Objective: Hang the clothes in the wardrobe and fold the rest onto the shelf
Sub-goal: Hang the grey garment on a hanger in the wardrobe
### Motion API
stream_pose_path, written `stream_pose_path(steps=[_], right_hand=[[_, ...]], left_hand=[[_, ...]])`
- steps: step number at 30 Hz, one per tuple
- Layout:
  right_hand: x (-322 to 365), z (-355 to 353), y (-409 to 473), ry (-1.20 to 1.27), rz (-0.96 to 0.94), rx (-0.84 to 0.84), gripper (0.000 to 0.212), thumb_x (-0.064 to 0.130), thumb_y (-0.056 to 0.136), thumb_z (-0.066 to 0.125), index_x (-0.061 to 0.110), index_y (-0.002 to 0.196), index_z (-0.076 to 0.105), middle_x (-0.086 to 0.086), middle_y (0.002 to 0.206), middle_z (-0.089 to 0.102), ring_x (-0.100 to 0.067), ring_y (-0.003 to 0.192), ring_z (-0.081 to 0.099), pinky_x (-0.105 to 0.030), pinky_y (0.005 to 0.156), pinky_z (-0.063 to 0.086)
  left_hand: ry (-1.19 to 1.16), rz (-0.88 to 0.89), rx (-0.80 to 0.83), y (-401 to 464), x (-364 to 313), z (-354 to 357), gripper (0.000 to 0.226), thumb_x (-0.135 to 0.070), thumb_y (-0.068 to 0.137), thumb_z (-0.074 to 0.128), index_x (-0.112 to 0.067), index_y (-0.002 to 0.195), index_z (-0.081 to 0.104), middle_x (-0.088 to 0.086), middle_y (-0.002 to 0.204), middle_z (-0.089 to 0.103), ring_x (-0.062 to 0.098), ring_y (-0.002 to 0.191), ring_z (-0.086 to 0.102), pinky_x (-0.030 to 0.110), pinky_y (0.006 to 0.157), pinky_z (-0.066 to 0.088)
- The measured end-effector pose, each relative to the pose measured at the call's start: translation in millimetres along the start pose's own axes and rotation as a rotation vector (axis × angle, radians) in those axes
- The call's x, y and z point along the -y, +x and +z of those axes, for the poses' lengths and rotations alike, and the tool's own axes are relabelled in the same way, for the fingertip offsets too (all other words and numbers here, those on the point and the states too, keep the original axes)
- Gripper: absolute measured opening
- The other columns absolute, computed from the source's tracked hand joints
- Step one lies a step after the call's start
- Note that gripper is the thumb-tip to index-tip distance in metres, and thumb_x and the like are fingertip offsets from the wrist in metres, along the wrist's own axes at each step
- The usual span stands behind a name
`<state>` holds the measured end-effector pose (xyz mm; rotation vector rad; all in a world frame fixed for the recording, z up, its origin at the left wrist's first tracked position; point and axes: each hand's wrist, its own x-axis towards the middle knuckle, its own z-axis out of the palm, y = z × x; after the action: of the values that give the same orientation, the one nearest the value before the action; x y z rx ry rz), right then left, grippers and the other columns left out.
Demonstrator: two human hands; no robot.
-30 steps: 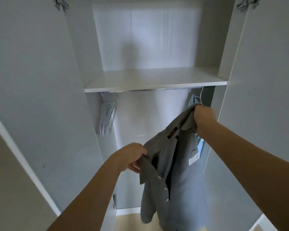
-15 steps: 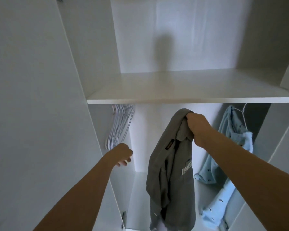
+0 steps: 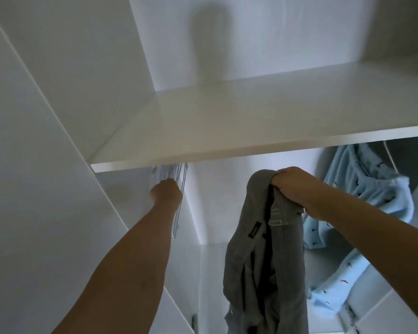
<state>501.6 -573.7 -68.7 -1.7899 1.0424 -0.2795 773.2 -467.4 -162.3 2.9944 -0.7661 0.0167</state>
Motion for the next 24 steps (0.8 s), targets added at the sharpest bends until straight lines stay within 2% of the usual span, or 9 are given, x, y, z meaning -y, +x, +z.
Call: stream_pose_path(steps=[2,6,9,12,18,21,24], right_hand=[[2,2,11,0.029,0.009,-0.018,0.021,0.017,0.095,0.045,0.004,0.090,0.062,-0.011,0.079,0.061,-0.026,0.075,0.058,-0.036,0.077,0.050],[6,2,22,0.060,0.019,-0.033,0.021,0.019,0.095,0.047,0.011,0.084,0.061,-0.011,0.081,0.063,-0.025,0.074,0.060,-0.038,0.082,0.052],[5,-1,25,0.058,0.019,-0.024,0.021,0.019,0.095,0.047,0.012,0.080,0.061,-0.013,0.082,0.065,-0.028,0.075,0.062,-0.038,0.080,0.053],[4,-5,26,0.055,0.027,-0.004,0.022,0.021,0.095,0.048,0.009,0.086,0.062,-0.018,0.088,0.067,-0.031,0.076,0.063,-0.041,0.082,0.053],[6,-6,25,0.035,0.022,-0.007,0.024,0.024,0.095,0.049,0.005,0.094,0.065,-0.021,0.094,0.069,-0.037,0.088,0.067,-0.043,0.084,0.053],[5,-7,27,0.028,0.020,-0.015,0.023,0.025,0.095,0.050,0.008,0.095,0.066,-0.018,0.093,0.069,-0.034,0.088,0.067,-0.040,0.083,0.053],[2,-9,29,0.048,0.022,-0.031,0.023,0.025,0.095,0.050,0.008,0.096,0.066,-0.019,0.094,0.069,-0.033,0.087,0.067,-0.037,0.082,0.053]], left_hand=[[0.058,0.019,-0.022,16,-1,6,0.022,-0.009,0.090,0.049,-0.009,0.107,0.064,0.007,0.105,0.068,0.024,0.099,0.066,0.028,0.069,0.045],[0.121,0.051,-0.027,34,-4,13,0.022,-0.006,0.087,0.051,-0.011,0.101,0.067,0.006,0.100,0.069,0.024,0.096,0.067,0.029,0.073,0.051],[0.093,0.041,0.020,41,-5,15,0.016,-0.010,0.084,0.055,-0.010,0.095,0.066,0.006,0.099,0.069,0.025,0.095,0.067,0.030,0.073,0.052],[0.039,0.025,0.026,44,-6,15,0.012,-0.013,0.083,0.055,-0.010,0.089,0.065,0.005,0.094,0.068,0.025,0.092,0.066,0.028,0.067,0.046],[0.042,0.023,-0.016,44,-10,21,0.017,-0.004,0.088,0.054,-0.006,0.102,0.064,0.009,0.100,0.070,0.026,0.096,0.067,0.030,0.068,0.048],[0.136,0.065,-0.012,47,-11,20,0.021,0.001,0.087,0.054,-0.007,0.103,0.065,0.008,0.105,0.069,0.025,0.099,0.066,0.029,0.067,0.046],[0.201,0.075,-0.011,53,-10,15,0.027,0.001,0.090,0.049,-0.008,0.108,0.067,0.008,0.111,0.068,0.025,0.106,0.065,0.032,0.076,0.051]])
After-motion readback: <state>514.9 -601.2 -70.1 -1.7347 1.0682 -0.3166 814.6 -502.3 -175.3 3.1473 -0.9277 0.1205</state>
